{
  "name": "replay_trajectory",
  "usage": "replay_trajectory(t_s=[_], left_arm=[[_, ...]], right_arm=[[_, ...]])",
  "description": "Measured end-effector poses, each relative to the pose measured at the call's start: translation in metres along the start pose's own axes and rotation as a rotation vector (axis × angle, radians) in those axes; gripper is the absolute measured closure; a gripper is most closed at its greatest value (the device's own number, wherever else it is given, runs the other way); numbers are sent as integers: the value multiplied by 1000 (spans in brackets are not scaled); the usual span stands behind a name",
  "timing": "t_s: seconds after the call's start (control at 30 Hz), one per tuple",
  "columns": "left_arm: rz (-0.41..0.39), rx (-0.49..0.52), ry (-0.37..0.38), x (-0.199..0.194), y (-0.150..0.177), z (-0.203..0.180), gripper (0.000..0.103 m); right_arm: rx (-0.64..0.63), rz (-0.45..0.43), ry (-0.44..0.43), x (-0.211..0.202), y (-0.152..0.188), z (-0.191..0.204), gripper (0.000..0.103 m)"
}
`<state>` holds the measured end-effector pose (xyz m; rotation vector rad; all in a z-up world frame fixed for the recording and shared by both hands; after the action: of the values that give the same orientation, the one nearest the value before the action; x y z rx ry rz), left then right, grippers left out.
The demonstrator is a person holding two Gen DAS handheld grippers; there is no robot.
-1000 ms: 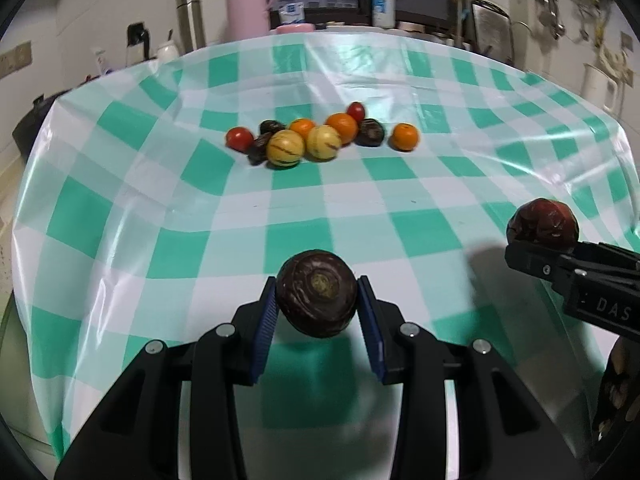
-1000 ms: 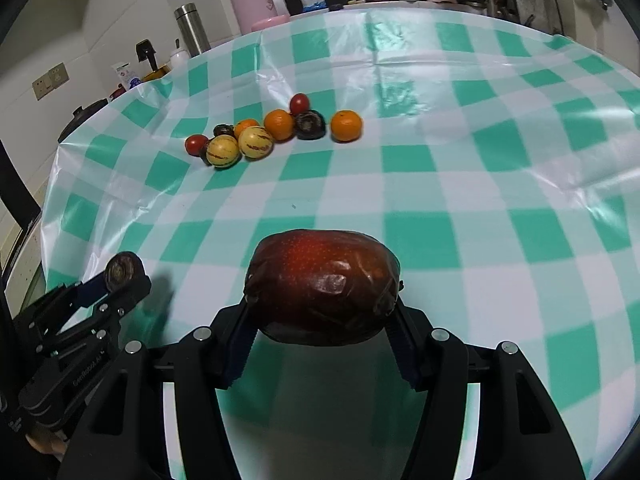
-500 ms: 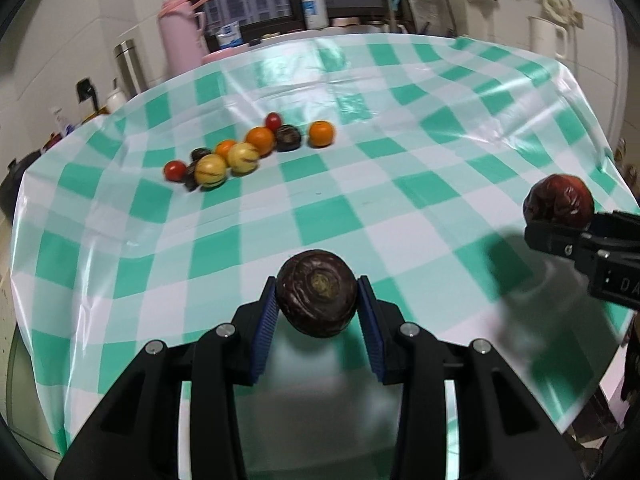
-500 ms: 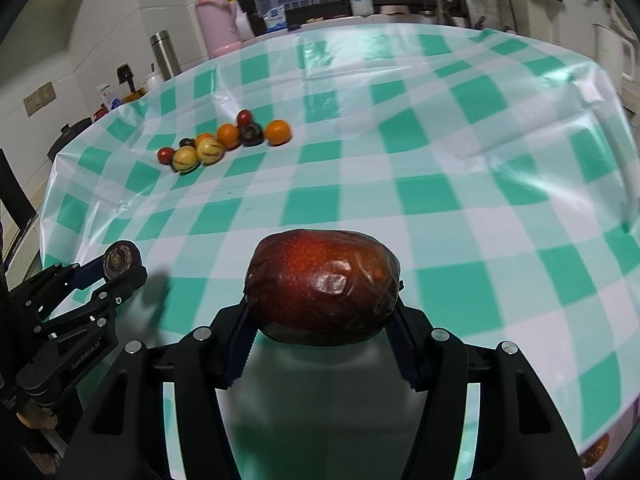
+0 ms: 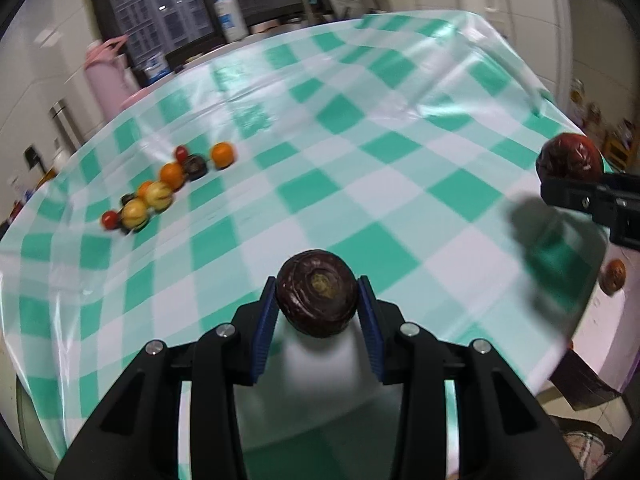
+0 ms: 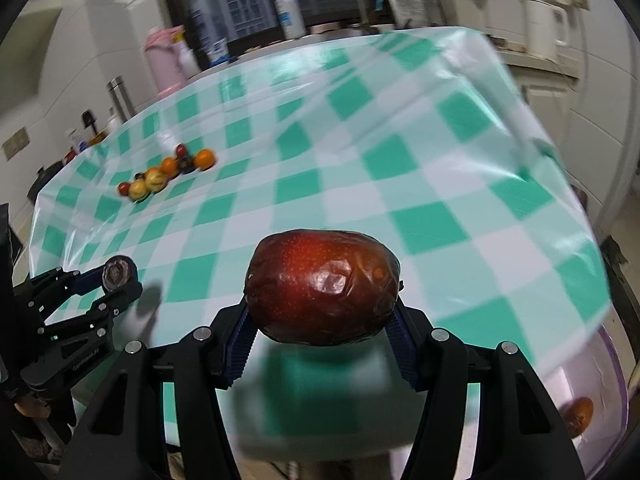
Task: Organize fruits
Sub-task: 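Carry the date and plum to the white box and open both tools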
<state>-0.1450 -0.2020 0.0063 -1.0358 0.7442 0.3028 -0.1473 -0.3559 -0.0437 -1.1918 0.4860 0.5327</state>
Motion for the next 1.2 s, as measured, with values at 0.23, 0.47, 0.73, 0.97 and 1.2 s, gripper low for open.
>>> replay_trajectory(t_s=[0.23, 0.47, 0.73, 0.97, 1.2], left_arm=[[-7, 136, 70, -3, -15, -66, 64], [-16, 264, 126, -5, -25, -127, 64], [-60, 402, 261, -24, -29, -204, 64], [7, 552, 561, -36, -2, -294, 64], [224, 640, 608, 25, 39, -367, 64]], right_arm=[[101, -42, 71, -29, 14, -62, 45], [228, -80, 154, -61, 36, -129, 45], [308, -62, 283, -79, 67, -192, 45], [307, 138, 383, -50, 100, -250, 45], [225, 336, 370, 15, 116, -274, 45]])
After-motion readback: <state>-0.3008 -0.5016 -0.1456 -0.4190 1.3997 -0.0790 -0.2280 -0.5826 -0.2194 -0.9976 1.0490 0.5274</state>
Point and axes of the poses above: each gripper's, at about its wrist camera, not at the fingertips, and x roughly the way its jaws point, z to its left, y to its underside, the point moved 5 cm from there along x, roughly the way its jaws point, and after that the axes turned 2 degrees about -y, right-handed, at the moved point
